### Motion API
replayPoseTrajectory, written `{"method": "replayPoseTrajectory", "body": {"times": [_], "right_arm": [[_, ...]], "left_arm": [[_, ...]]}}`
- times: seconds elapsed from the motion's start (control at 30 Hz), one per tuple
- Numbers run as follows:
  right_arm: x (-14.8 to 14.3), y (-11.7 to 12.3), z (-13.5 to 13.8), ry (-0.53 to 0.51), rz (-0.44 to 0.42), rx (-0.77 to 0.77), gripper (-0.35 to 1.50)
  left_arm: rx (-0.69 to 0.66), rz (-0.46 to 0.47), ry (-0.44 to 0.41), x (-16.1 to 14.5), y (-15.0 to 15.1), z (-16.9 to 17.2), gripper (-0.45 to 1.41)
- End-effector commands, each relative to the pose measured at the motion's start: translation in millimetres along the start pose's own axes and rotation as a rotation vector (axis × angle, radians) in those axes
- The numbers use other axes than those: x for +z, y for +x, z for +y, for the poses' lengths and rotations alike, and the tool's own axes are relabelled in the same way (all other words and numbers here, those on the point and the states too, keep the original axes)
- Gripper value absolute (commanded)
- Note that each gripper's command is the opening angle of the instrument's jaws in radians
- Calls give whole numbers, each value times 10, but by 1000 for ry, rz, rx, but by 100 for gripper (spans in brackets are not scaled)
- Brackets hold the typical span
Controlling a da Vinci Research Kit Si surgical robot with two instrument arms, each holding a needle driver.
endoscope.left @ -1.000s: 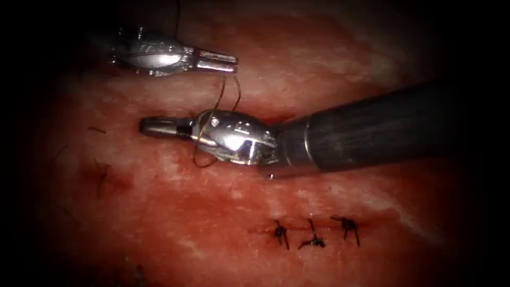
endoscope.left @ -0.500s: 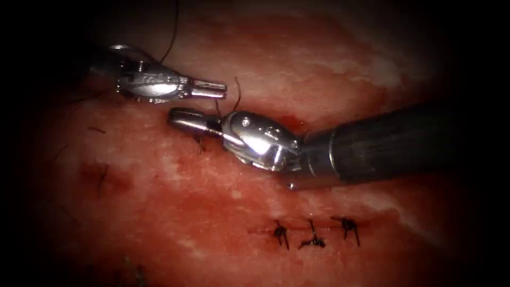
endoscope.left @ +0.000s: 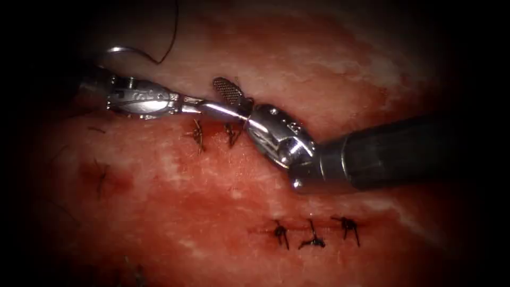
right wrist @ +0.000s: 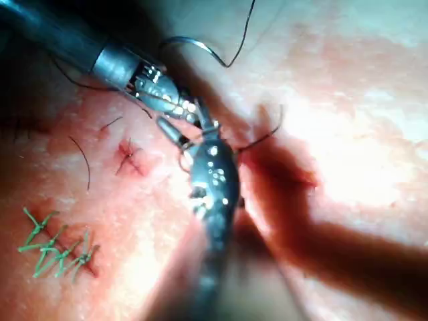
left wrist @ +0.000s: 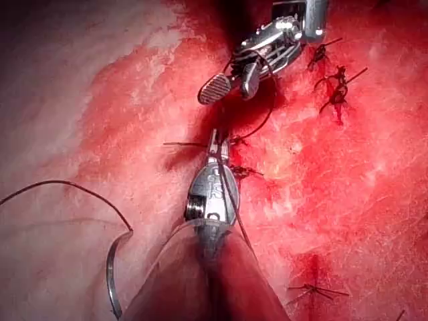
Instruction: Wound Closure
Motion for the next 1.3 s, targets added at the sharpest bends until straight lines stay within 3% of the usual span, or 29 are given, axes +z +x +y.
{"method": "replayPoseTrajectory", "body": {"times": [0.03,0.27,0.67,1.03,1.3], "right_arm": [[1,-13,4,-24,-2,28,78],[2,-19,18,-226,-21,132,64],[4,-23,29,-533,-78,172,64],[14,-44,57,-662,-128,181,66],[15,-53,75,-690,-138,180,69]], "left_arm": [[1,0,-2,5,-8,7,-45],[3,-5,12,5,-7,28,-45],[-4,-6,21,15,0,23,-45],[-4,-9,21,16,-1,20,-45],[-3,-13,24,16,-2,20,-45]]}}
